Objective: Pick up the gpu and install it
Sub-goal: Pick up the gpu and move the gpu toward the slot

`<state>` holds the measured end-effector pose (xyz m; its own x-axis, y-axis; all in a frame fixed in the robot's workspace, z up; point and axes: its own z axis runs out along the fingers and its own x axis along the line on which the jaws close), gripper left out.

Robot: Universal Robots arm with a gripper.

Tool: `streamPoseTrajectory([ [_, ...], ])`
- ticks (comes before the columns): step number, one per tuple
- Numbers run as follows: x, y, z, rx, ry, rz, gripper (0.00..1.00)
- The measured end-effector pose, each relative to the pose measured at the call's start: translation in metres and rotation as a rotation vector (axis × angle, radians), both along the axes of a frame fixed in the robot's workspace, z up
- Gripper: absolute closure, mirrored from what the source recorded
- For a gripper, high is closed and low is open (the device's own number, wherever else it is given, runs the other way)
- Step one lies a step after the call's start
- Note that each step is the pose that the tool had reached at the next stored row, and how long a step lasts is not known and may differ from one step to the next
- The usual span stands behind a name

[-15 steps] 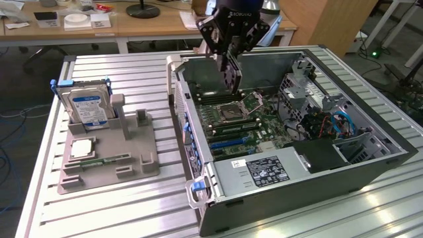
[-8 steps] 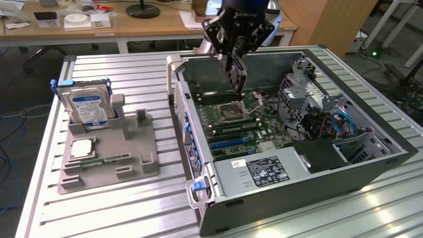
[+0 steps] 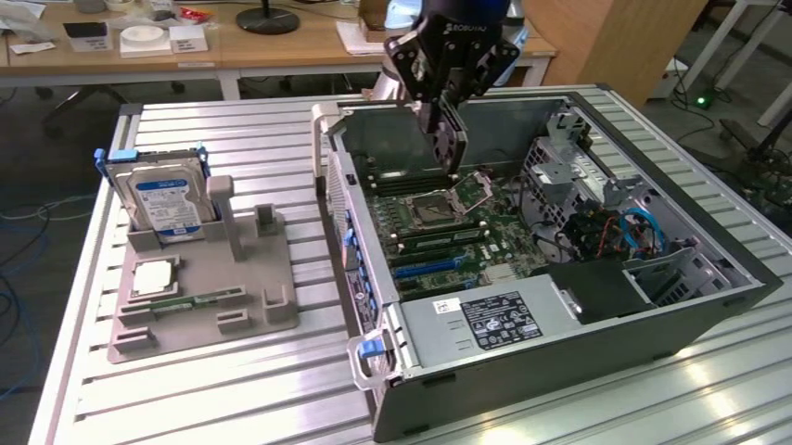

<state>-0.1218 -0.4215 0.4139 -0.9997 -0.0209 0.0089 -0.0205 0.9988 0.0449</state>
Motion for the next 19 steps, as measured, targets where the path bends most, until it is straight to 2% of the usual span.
streamPoseTrajectory([
  [19,0.027,-0.0001,-0.0034,0.0002,-0.0006,0.000,0.73],
])
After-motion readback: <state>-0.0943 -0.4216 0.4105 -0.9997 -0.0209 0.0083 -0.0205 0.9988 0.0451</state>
